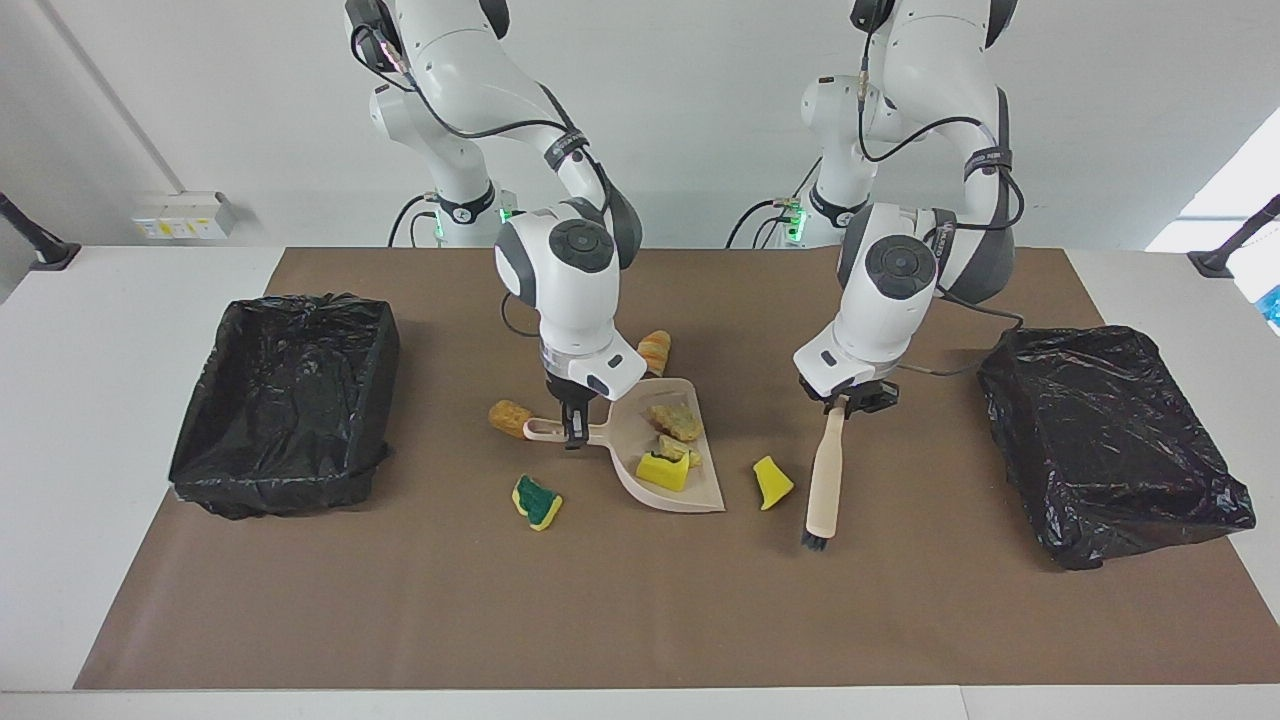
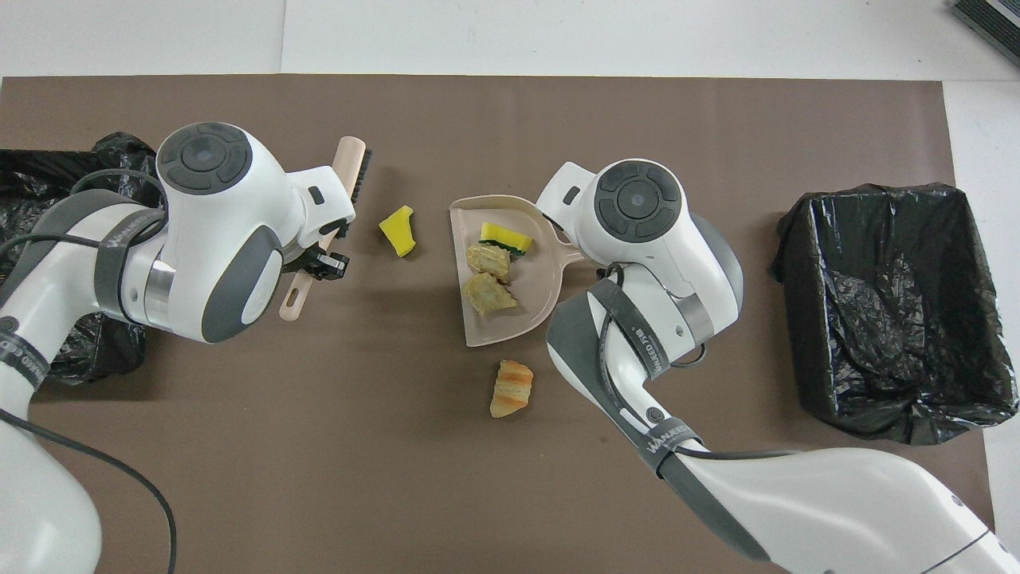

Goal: Sweep and dump trash in bin

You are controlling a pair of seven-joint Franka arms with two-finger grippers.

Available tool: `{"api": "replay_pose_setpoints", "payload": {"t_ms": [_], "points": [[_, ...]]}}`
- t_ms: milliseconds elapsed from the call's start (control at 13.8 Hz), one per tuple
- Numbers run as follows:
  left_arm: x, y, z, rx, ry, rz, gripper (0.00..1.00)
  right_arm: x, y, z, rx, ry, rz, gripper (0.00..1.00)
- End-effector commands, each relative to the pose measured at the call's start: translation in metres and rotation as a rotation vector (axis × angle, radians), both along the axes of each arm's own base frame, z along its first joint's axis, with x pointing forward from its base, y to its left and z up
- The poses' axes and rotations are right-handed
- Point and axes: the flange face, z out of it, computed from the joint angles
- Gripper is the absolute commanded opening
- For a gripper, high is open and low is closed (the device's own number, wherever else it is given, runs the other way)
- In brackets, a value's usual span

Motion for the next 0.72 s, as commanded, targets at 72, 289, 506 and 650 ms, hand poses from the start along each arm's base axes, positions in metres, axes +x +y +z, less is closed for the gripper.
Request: {"api": "replay_pose_setpoints", "payload": {"t_ms": [72,289,506,650], "points": [[-0.037,-0.012,-0.008,0.032,0.024,-0.025,0.00,0.000,0.014,-0.002,-0.015,-0.018,-0.027,0.00],[-0.056,-0.034,-0.007,0.037,0.052,-0.042,0.00,-0.004,0.014,-0.009,-0.023,-0.002,-0.024,0.00],[-0.088,-0.071,-0.003,0.032,0.123,0.020,0.00,-0.005,0.016,-0.010,-0.004,0.001,-0.030,0.00],[-0.110,-0.105,0.002,0.009,0.130,0.090,0.00,-0.007,0.017,-0.013,0.014,0.011,-0.050,0.00]]}}
